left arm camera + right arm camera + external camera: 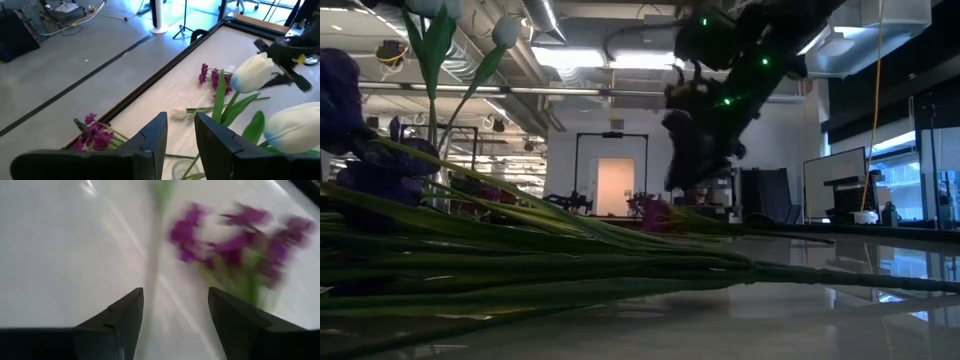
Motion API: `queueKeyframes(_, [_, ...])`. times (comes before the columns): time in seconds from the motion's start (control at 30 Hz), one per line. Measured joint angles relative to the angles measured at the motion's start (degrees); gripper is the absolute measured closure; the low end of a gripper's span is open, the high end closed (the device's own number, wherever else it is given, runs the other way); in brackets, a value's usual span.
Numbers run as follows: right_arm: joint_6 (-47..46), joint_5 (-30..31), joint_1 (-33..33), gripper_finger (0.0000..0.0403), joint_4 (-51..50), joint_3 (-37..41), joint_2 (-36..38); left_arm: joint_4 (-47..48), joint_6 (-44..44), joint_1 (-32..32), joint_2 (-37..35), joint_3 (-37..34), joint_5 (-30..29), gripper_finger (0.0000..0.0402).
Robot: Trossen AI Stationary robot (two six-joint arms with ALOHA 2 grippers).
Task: Sort flowers into vase by color
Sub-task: Put the white flower into the transparent vase
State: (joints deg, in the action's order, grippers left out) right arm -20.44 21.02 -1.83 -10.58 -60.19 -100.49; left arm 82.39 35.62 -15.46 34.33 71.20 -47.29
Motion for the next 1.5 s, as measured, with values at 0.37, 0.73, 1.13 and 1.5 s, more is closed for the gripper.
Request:
queueKeyframes(0.37, [-1.82, 3.35, 2.08, 0.0258, 5.8, 0.64, -12.81, -1.18, 0.22, 0.0, 0.02, 0.0, -0.13, 0.0306])
queueKeyframes(0.73, [-4.02, 2.82, 1.97, 0.0388, 11.43, 0.82, -15.56, -1.17, 0.04, 0.0, 0.0, 0.0, -3.63, 0.0306])
queueKeyframes(1.13, [1.94, 11.89, 5.97, 0.0399, 21.85, 1.02, -1.26, -26.13, -18.13, 0.01, -0.02, 3.96, 3.5, 0.0306])
queueKeyframes(1.5, [21.66, 14.92, 14.5, 0.0399, 46.62, 1.05, 9.93, -55.15, -31.13, -0.09, 2.27, -3.82, 17.68, 0.0303])
